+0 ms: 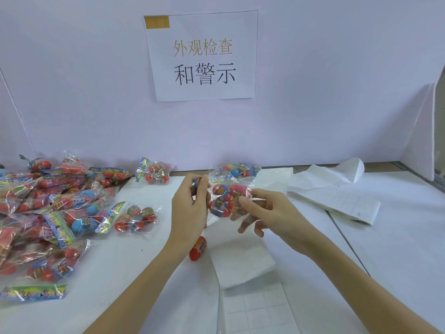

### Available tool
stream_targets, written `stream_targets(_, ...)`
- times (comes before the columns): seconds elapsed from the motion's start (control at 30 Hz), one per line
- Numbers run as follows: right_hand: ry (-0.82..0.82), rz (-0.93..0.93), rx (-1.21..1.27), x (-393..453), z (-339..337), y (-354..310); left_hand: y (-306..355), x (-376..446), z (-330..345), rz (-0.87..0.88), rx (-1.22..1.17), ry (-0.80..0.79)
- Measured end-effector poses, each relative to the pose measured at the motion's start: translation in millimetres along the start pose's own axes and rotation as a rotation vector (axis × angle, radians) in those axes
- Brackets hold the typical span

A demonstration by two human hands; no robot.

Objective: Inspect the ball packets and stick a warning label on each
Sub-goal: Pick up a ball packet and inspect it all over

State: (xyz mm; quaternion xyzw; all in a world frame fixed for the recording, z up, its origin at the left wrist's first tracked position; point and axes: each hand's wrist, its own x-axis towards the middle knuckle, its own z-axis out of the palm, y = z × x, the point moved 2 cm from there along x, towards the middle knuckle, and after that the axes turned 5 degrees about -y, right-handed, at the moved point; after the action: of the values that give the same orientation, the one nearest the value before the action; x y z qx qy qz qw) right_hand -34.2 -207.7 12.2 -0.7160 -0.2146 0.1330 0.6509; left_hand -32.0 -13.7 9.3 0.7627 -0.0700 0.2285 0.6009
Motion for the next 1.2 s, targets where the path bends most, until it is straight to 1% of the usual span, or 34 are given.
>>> stream_targets(0.17, -0.073, -0.016, 0.087, 0, -7, -2, -1, 8, -6, -0.078, -0.031, 0.009)
stream_targets(0.27, -0.02, -0.003, 0.11, 0, -9, 0, -1, 9, -11, -0.11, -0.095, -0.012)
stream_targets(0.33, 0.034, -0.014, 0.019, 0, -11, -1, -1, 10, -14, -0.117, -0.127, -0.087)
stream_targets(0.43, 0.019, -0.042, -0.116, -2, -7, -5, 0, 9, -7, -0.139, -0.13, -0.283)
stream_targets(0.5, 0.024, -0.037, -0.155, -1, -6, -4, -1, 6, 0, -0.153, -0.127, -0.339)
stream_targets(0.63, 0.129, -0.022, -0.274, 1, -9, 2, -3, 1, 2, -0.186, -0.175, -0.314)
stream_targets(0.7, 0.151, -0.036, -0.346, 2, -12, 3, -3, 1, 1, -0.213, -0.233, -0.31)
stream_targets(0.83, 0.175, -0.037, -0.286, 4, -14, 3, -3, 3, 2, -0.235, -0.306, -0.277)
stream_targets(0.93, 0.085, -0.017, -0.299, 2, -9, 4, -4, 1, 3, -0.235, -0.34, -0.218)
stream_targets(1.0, 0.04, 0.025, -0.245, 3, -8, 7, -6, 2, 2, -0.282, -0.416, -0.181)
stream_targets(1.07, 0.09, 0.037, -0.146, 4, -12, 7, -7, 5, -1, -0.347, -0.512, -0.186)
stream_targets(1.1, 0.116, 0.028, -0.136, 4, -15, 6, -6, 6, -3, -0.363, -0.511, -0.211)
stream_targets(1.13, 0.115, 0.017, -0.139, 3, -17, 5, -5, 7, -4, -0.356, -0.453, -0.244)
stream_targets(1.2, 0.051, -0.005, -0.159, 0, -17, 4, -3, 6, -3, -0.292, -0.27, -0.324)
